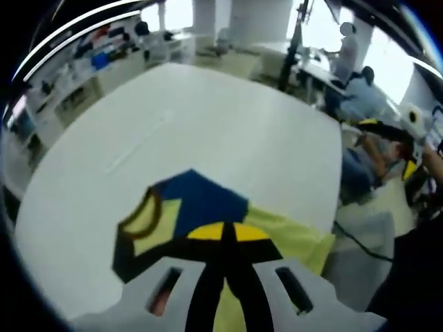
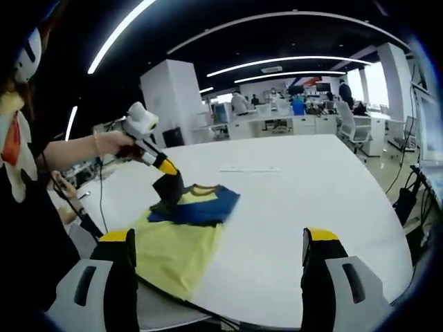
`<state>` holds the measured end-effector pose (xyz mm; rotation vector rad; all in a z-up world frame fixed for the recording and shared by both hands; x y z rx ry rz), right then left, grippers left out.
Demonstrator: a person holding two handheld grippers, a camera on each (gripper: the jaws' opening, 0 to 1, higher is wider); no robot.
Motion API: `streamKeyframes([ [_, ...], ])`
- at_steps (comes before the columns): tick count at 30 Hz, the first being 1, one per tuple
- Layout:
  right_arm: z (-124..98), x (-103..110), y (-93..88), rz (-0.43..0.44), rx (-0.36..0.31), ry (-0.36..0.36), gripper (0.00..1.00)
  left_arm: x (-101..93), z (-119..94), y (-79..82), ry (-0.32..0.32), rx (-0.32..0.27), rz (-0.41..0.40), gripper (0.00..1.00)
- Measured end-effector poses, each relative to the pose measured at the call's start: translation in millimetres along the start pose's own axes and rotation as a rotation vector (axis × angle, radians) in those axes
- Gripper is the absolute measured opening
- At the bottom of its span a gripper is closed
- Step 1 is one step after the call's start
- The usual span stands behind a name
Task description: Fold the garment on the visible template until the final outline fits inside the template.
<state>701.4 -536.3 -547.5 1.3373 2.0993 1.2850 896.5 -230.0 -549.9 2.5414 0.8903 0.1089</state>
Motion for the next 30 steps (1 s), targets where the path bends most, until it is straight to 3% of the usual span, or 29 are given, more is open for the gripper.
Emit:
streamKeyframes([
  [10, 1, -5, -4.9, 0.005, 0.012, 0.003, 1.0, -7.3, 31, 5.0, -0.02, 0.047, 0.011, 0.0],
  [30, -15, -15, -11.7, 0.033, 0.011, -0.019, 1.0, -22.7, 92, 21.5, -0.017, 0.141, 0.124, 0.0],
])
Point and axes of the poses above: the point that each gripper's makers call its tool centre point, and the gripper's own axes: z roughly forward along the fingers, x roughly to its left, y roughly out of its top, the point moved 8 cm from there along -z, roughly backward along the fingers, and after that the axes turned 12 degrees about x, right-handed, at the moved point
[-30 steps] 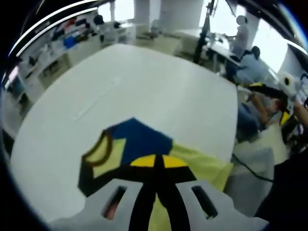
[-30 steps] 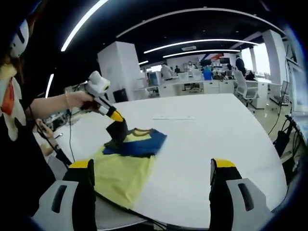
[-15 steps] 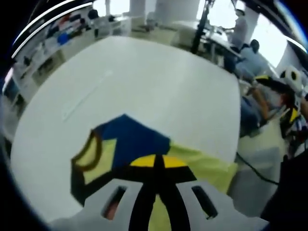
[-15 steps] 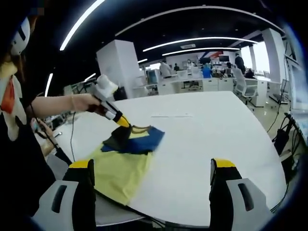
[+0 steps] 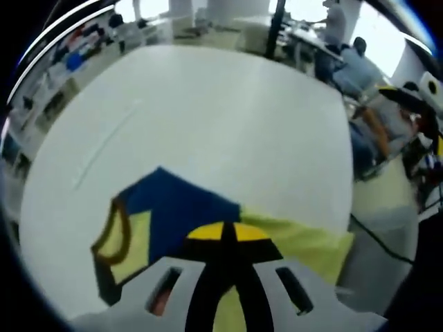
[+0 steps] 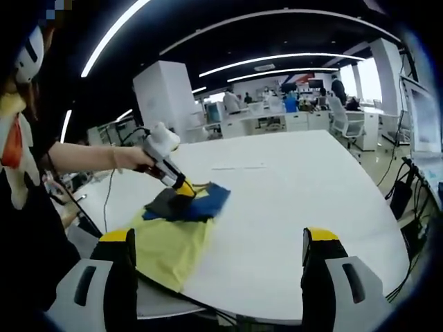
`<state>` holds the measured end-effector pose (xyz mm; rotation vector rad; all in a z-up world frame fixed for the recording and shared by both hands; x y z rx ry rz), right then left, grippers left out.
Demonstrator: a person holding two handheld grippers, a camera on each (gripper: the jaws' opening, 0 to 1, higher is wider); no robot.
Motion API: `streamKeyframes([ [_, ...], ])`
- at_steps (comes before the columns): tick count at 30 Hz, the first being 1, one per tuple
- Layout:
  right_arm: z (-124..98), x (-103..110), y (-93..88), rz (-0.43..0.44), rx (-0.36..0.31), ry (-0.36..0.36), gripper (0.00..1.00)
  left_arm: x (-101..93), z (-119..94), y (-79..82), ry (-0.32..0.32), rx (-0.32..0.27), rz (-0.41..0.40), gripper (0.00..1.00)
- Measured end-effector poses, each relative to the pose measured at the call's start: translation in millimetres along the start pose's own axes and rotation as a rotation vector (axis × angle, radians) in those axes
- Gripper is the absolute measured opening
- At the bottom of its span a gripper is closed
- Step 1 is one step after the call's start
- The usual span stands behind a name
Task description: Fold the garment on the visible template until the final outline fits inside the template.
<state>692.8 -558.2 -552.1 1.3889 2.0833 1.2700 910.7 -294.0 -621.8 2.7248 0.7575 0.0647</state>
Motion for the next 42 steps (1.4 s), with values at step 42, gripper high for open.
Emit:
streamKeyframes([
  [42, 27, 7, -4.9, -0.087, 0.097, 0.091, 1.0, -7.4, 68, 11.6, -0.029, 0.069, -0.017, 0.0],
])
Point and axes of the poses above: the point that each gripper's makers call its tool centre point, and the gripper's own axes: z roughly forward along the fingers, x roughly to its left, y roughly out of its top, the point moved 8 cm from there along -z, roughly backward along the fingers, and after that the axes turned 12 degrees about x, right-handed, at the moved point
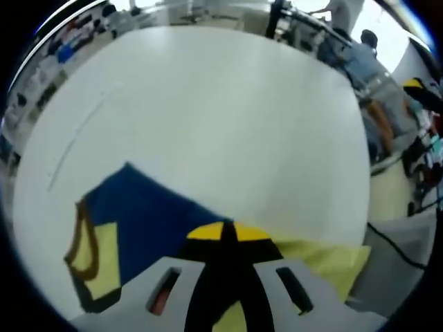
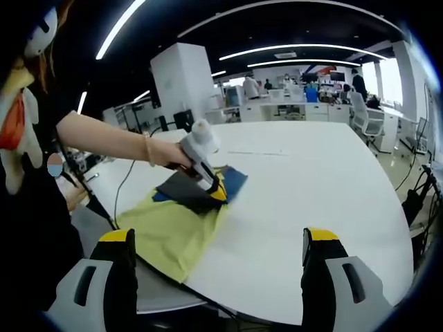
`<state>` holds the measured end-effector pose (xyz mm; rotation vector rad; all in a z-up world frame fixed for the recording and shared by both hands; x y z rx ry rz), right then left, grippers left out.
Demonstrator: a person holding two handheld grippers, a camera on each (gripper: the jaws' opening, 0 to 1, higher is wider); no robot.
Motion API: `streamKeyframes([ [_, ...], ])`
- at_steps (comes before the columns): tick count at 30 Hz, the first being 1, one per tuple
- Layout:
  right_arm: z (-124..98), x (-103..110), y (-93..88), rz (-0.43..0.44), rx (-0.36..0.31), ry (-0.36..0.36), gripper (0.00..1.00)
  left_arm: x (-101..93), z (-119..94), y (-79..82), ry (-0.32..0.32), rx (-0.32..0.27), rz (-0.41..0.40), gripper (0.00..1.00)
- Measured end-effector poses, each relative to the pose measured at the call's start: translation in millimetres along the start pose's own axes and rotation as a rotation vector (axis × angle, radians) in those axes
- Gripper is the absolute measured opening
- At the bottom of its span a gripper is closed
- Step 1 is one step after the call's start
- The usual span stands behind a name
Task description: Fold the garment on the visible template until the final outline fits inside the template.
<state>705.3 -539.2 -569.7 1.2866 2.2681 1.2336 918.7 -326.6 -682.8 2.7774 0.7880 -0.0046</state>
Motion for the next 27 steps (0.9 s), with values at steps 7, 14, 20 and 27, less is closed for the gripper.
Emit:
streamKeyframes([
  [7, -1.1, -0.5, -1.0, 0.002, 0.001, -0.002, 1.0, -0.7, 4.4, -0.5, -0.007, 0.013, -0.009, 0.0],
  [14, -2.5, -0.1, -2.8, 0.005, 0.006, -0.004, 1.0, -0.1, 5.0, 0.8, -0.024, 0.006, -0.026, 0.01],
  [20, -3.1, 0.5, -3.5, 0.008, 0.006, -0.005, 1.0, -0.2, 5.9, 1.4, -0.04, -0.007, -0.049, 0.02],
  [27, -4.0, -0.6, -2.7, 0.006, 0.004, -0.008, 1.0, -2.0, 4.3, 5.0, -0.067, -0.044, -0.085, 0.05],
])
Point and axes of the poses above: the point that each gripper's makers call its tool centre point, and the gripper's own axes: z roughly forward along the fingers, x roughly to its left, y roughly out of its top, the point moved 8 cm from there along -z, roughly backward along the fingers, and after that the axes turned 12 degrees about x, right-handed, at the moved point
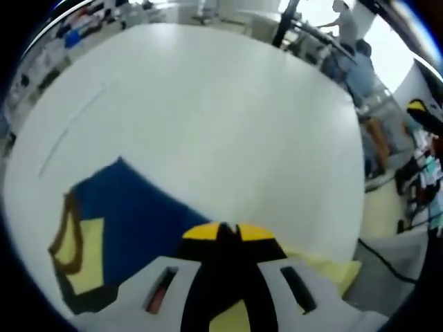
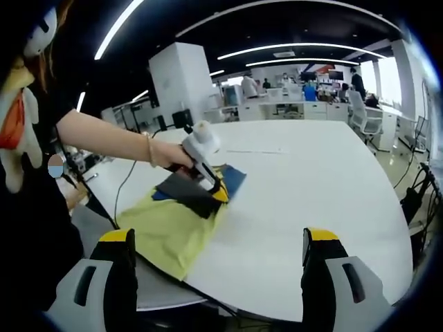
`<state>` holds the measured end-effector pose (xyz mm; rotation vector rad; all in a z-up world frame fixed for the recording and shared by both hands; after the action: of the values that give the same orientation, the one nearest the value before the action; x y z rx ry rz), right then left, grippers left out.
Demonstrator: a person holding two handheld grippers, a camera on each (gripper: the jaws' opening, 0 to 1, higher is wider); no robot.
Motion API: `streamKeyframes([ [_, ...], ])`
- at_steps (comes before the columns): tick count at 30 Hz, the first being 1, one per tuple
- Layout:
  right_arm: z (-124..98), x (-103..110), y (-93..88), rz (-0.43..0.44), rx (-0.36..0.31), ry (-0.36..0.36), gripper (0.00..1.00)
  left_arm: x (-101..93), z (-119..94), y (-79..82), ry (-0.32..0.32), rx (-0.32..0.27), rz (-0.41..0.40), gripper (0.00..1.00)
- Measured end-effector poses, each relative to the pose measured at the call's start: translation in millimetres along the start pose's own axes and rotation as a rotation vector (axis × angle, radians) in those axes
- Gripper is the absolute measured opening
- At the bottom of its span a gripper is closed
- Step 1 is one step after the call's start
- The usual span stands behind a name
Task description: Fold the garment on the visible template until the final outline fits inside the template.
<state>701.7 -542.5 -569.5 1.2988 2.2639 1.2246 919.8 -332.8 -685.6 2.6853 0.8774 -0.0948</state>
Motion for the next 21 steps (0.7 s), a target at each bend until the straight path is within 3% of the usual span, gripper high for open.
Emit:
streamKeyframes([
  [13, -3, 3, 1.5, -0.004, -0.008, -0.001, 1.0, 5.8, -10, -3.2, -0.009, -0.042, -0.058, 0.07],
  [21, -3, 4, 0.1, -0.001, -0.013, 0.001, 1.0, 15.5, -25, -37.0, 0.029, -0.078, -0.093, 0.08],
])
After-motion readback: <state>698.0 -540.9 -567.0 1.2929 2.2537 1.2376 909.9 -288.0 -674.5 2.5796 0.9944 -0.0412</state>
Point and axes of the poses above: the point that each gripper's makers call its tool centre point, and the gripper's own axes: z roughly forward along the fingers, x roughly to its left, y roughly out of its top, the point moved 8 cm from there along -z, roughly backward along the fingers, and after that the axes turned 12 degrees about x, right-handed, at the moved point
